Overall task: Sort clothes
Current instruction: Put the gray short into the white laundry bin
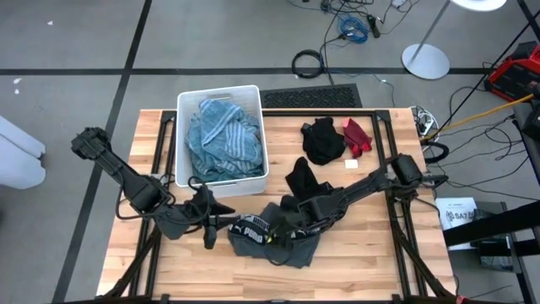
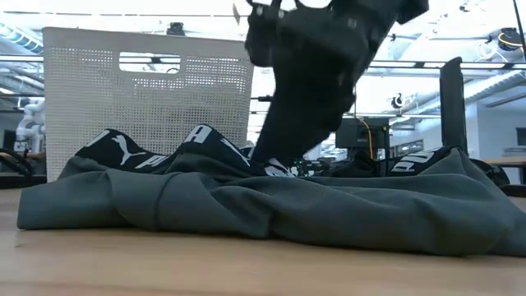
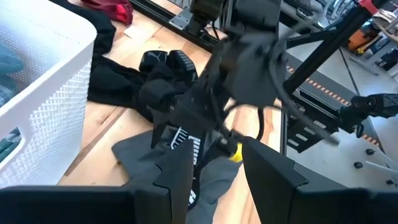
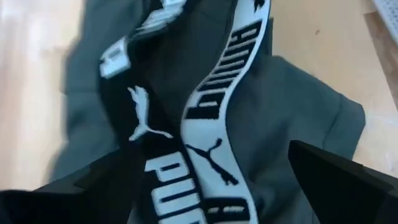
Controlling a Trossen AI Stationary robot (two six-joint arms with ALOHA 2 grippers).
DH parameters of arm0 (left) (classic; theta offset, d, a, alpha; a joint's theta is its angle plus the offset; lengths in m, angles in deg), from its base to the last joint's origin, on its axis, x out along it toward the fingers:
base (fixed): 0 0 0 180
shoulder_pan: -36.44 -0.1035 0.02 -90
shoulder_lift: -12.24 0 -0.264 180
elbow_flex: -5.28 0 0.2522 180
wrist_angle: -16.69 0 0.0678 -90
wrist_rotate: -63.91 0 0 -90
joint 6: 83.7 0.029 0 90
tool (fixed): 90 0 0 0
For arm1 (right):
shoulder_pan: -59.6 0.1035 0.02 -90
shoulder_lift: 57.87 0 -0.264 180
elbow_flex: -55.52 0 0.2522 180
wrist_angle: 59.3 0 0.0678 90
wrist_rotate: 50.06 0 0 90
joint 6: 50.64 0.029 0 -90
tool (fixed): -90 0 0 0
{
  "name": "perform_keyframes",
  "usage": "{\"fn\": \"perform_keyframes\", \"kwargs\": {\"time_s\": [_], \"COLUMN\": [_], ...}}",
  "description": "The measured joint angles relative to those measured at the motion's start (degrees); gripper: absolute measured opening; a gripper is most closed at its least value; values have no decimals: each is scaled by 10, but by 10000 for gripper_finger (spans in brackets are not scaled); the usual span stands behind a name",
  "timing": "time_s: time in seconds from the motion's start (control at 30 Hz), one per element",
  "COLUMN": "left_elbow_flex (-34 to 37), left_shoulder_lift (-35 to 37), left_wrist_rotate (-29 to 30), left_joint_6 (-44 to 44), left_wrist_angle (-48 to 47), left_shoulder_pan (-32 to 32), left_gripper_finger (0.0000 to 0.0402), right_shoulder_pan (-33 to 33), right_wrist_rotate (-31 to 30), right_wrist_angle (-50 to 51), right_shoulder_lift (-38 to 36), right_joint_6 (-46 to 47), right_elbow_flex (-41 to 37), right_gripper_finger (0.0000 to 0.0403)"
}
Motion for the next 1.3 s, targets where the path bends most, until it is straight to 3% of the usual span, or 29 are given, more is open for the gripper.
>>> {"fn": "perform_keyframes", "kwargs": {"time_s": [0.17, 0.47, 0.63, 1.0, 1.3], "left_elbow_flex": [0, 0, 0, 0, 0], "left_shoulder_lift": [0, 0, 0, 0, 3], "left_wrist_rotate": [5, 5, 3, -1, -2], "left_joint_6": [0, -12, -15, -13, -15], "left_wrist_angle": [-1, -1, -1, -8, -6], "left_shoulder_pan": [-4, -5, -4, -4, -4], "left_gripper_finger": [145, 145, 145, 145, 145], "right_shoulder_pan": [-4, -8, 6, 16, 16], "right_wrist_rotate": [-39, -20, -18, 18, 23], "right_wrist_angle": [-9, -4, 7, 0, -48], "right_shoulder_lift": [40, 81, 79, 53, -44], "right_joint_6": [-21, 56, 78, 140, 165], "right_elbow_flex": [0, 5, 4, -1, -2], "right_gripper_finger": [380, 359, 277, 22, 10]}}
